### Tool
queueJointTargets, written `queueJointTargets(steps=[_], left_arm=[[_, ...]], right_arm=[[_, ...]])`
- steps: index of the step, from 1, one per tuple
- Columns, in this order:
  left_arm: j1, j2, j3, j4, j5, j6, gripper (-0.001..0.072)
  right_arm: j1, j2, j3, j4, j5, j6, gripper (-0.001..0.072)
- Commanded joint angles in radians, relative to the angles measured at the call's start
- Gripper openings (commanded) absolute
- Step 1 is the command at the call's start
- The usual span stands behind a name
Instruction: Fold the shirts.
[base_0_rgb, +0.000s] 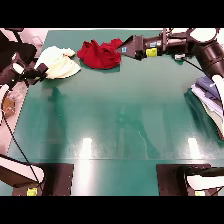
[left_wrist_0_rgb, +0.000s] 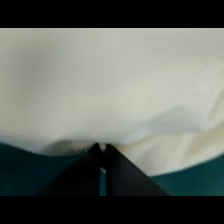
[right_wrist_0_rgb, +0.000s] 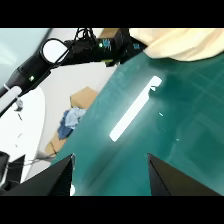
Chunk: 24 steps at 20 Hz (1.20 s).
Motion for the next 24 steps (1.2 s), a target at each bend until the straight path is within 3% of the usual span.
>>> queueJointTargets(steps=[1,4,7,9,11,13,15,16,18,21,24], left_arm=[[-0.09,0.116,0.023,-0.142,-0.354,0.238,0.0025],[-0.248,0.198,0.023,-0.141,-0.666,0.277,0.0025],[-0.479,0.228,-0.005,-0.141,-0.791,0.254,0.0025],[-0.652,0.225,-0.034,-0.14,-0.782,0.22,0.0024],[-0.816,0.219,-0.056,-0.134,-0.721,0.183,0.0024],[-0.946,0.219,-0.073,-0.086,-0.649,0.12,0.0024],[-1.002,0.217,-0.072,-0.037,-0.62,0.037,0.0026],[-1.001,0.217,-0.069,-0.053,-0.636,0.037,0.0059],[-0.988,0.229,-0.064,-0.047,-0.692,0.029,0.072],[-0.941,0.287,-0.064,-0.032,-0.71,0.022,0.0706],[-0.872,0.377,-0.063,0.102,-0.714,-0.001,0.0706]], right_arm=[[-0.05,0.011,0.0,0.089,0.001,-0.006,0.0526],[-0.117,0.049,0.0,0.078,0.003,-0.007,0.0526],[-0.185,0.066,0.0,0.023,0.077,0.019,0.0526],[-0.213,0.066,-0.001,-0.063,0.189,0.061,0.0526],[-0.214,0.066,-0.011,-0.245,0.274,0.119,0.0526],[-0.212,0.103,-0.129,-0.356,0.297,0.137,0.0516],[-0.233,0.17,-0.344,-0.354,0.278,0.128,0.0514],[-0.246,0.212,-0.463,-0.345,0.238,0.12,0.0514],[-0.286,0.298,-0.705,-0.301,0.136,0.106,0.0514],[-0.341,0.37,-0.971,-0.295,0.047,0.105,0.0527],[-0.325,0.354,-1.085,-0.211,-0.032,0.071,0.0527]])
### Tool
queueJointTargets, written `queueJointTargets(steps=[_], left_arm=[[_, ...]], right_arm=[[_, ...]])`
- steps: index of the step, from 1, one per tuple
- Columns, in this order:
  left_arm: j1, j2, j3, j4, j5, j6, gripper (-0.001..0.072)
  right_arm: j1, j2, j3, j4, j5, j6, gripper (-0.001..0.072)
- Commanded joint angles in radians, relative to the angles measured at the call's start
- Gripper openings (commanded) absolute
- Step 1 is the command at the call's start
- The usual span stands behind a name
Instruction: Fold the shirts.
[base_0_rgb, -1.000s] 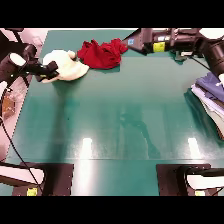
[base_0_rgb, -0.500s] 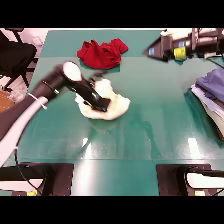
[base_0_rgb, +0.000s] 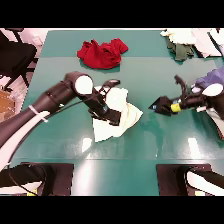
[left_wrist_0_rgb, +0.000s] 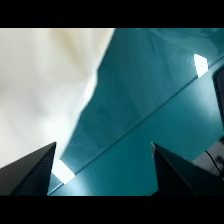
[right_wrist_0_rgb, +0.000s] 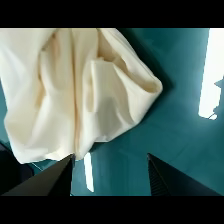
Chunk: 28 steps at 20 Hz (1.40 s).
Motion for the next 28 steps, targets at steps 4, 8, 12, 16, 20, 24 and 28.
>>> queueJointTargets(steps=[4,8,12,16,20,24,28], left_arm=[[0.157,0.132,0.001,0.191,-0.061,-0.03,0.0705],[0.198,0.144,0.0,0.229,-0.08,-0.012,0.0705],[0.199,0.143,0.0,0.295,-0.03,-0.012,0.0705],[0.199,0.115,-0.004,0.463,0.124,-0.035,0.0705],[0.199,-0.066,-0.021,0.543,0.268,-0.012,0.0705],[0.322,-0.244,-0.021,0.346,0.424,-0.023,0.0367],[0.5,-0.279,-0.021,-0.105,0.552,0.135,0.0459]], right_arm=[[0.077,-0.106,-0.149,0.072,-0.204,-0.045,0.0527],[0.138,-0.255,-0.02,0.123,-0.225,-0.063,0.0526],[0.201,-0.358,0.111,0.124,-0.223,-0.048,0.0424],[0.217,-0.33,0.127,0.114,-0.253,-0.05,0.0019],[0.217,-0.214,0.126,0.069,-0.245,-0.04,0.0018],[0.217,-0.123,0.126,-0.006,-0.242,0.006,0.0018],[0.217,-0.124,0.126,-0.018,-0.21,0.007,0.0018]])
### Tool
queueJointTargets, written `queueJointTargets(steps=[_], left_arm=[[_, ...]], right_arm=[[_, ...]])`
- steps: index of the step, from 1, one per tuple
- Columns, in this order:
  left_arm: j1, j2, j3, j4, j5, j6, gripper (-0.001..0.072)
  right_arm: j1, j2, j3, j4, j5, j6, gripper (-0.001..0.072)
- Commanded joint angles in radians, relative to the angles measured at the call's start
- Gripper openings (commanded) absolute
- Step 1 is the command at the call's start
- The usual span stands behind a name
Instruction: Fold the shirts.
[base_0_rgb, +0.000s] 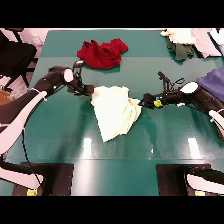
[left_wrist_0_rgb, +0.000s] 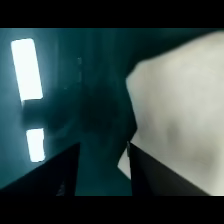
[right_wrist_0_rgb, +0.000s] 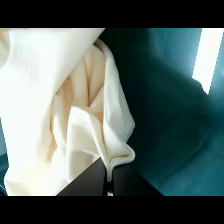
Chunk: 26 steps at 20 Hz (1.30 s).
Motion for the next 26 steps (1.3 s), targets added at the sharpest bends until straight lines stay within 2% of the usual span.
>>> queueJointTargets(steps=[1,5,9,13,16,19,23,26], left_arm=[[0.135,-0.05,0.0,-0.432,0.131,0.163,0.0568],[0.143,-0.102,0.0,-0.694,0.061,0.335,0.0563],[0.122,-0.145,0.0,-0.835,0.043,0.397,0.0559],[0.115,-0.151,0.004,-0.838,0.051,0.397,0.0023],[0.134,-0.148,0.075,-0.846,0.007,0.396,0.0026],[0.197,-0.084,0.24,-0.85,-0.079,0.396,0.0025],[0.262,0.142,0.386,-0.818,-0.089,0.389,0.0024],[0.252,0.323,0.39,-0.722,-0.095,0.389,0.0024]], right_arm=[[0.001,0.014,0.001,-0.021,0.018,0.012,0.0018],[0.001,0.014,0.001,-0.021,0.017,0.012,0.0018],[0.001,0.014,0.001,-0.021,0.019,0.012,0.0018],[0.001,0.014,0.001,-0.022,0.02,0.012,0.0018],[-0.016,0.035,0.002,-0.024,0.018,0.011,0.0018],[-0.125,0.158,0.002,-0.021,0.001,0.012,0.0017],[-0.343,0.413,0.024,-0.014,-0.003,0.022,0.0017],[-0.456,0.547,0.156,-0.016,-0.003,0.025,0.0017]])
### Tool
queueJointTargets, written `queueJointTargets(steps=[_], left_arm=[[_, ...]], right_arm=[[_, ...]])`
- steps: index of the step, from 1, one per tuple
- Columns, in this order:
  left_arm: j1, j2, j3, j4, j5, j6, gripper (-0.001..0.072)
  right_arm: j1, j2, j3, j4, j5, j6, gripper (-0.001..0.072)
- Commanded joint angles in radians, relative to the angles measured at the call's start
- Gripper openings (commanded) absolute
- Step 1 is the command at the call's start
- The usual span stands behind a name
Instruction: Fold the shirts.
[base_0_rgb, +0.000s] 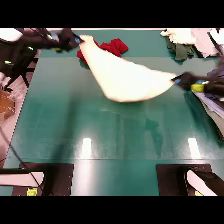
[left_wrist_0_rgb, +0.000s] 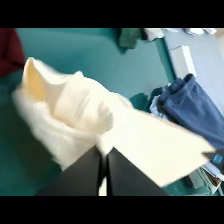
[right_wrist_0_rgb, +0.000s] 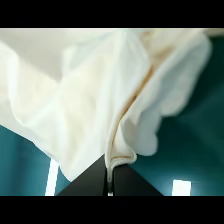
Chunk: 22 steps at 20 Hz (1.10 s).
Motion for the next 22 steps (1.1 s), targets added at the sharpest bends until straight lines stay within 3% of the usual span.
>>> queueJointTargets(steps=[1,5,11,13,16,19,22], left_arm=[[0.009,0.191,0.038,0.071,-0.001,-0.002,0.0025],[0.009,0.316,0.038,0.036,-0.031,-0.009,0.0025],[0.009,0.517,0.038,0.068,-0.192,-0.056,0.0025],[0.009,0.546,0.035,0.18,-0.213,-0.092,0.0025],[0.009,0.537,-0.025,0.334,-0.303,-0.123,0.0025],[0.009,0.537,-0.252,0.392,-0.289,-0.121,0.0025],[0.009,0.537,-0.551,0.461,-0.2,-0.122,0.0025]], right_arm=[[-0.138,0.158,0.145,0.003,-0.007,0.003,0.0017],[-0.196,0.205,0.4,-0.005,0.086,0.027,0.0017],[-0.333,0.323,0.623,-0.005,0.298,0.098,0.0017],[-0.359,0.332,0.591,-0.004,0.311,0.119,0.0017],[-0.335,0.283,0.353,0.005,0.317,0.111,0.0017],[-0.128,0.145,0.058,0.002,0.1,0.032,0.0017],[0.112,-0.092,-0.03,-0.01,-0.229,-0.011,0.0016]])
